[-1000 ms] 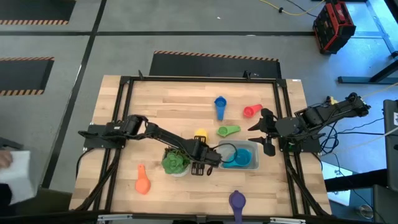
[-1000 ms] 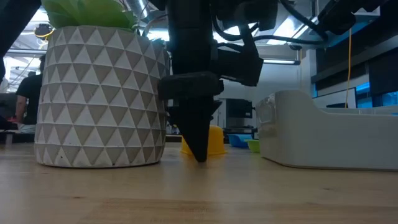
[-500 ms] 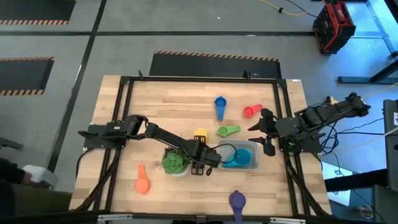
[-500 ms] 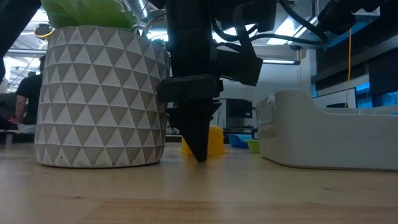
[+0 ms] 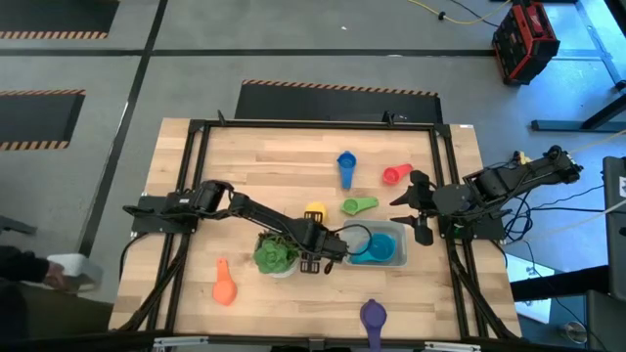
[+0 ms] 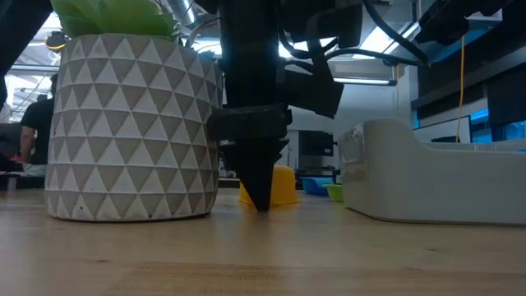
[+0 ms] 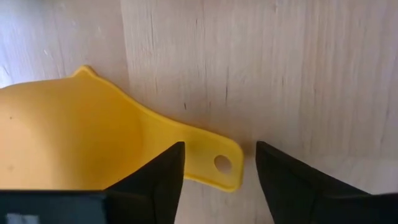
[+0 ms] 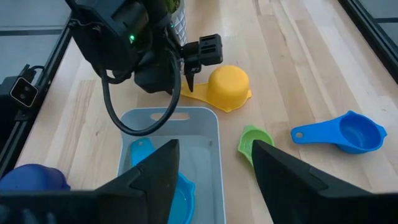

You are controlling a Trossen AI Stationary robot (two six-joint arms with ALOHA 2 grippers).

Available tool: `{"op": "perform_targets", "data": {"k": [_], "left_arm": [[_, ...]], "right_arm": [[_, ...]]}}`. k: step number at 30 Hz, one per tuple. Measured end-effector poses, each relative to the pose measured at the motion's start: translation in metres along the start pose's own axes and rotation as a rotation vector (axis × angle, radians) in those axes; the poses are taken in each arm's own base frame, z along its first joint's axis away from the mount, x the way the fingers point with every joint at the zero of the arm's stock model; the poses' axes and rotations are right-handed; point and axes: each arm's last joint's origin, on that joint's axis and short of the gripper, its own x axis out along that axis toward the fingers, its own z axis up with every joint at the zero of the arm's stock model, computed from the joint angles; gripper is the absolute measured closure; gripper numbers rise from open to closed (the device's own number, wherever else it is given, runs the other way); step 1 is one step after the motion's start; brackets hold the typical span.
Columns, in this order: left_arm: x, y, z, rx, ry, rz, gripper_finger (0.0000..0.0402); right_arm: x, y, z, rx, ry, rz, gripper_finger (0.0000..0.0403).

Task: Nest measuring cups in basket
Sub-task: Stack the yellow measuring cup on top of the blue measuring cup in the grey bin

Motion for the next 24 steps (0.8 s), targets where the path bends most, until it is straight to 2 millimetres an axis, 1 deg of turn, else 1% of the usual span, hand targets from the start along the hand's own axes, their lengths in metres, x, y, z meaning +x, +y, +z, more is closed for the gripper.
{"op": "perform_targets", "data": {"k": [12,24], "left_arm": [[0.0007,0.0003,-0.0006,0.002,0.005,0.004,0.0262],[0.0012,0.0013,-0.0012,0.010,0.005,0.043,0.0319]], "right_arm": [[0.0000,0.0001,0.0000,0.000,0.000,0.000,0.0196],[0.0000,0.0000,0.0000,0.001,0.000,0.000,0.0196]]}}
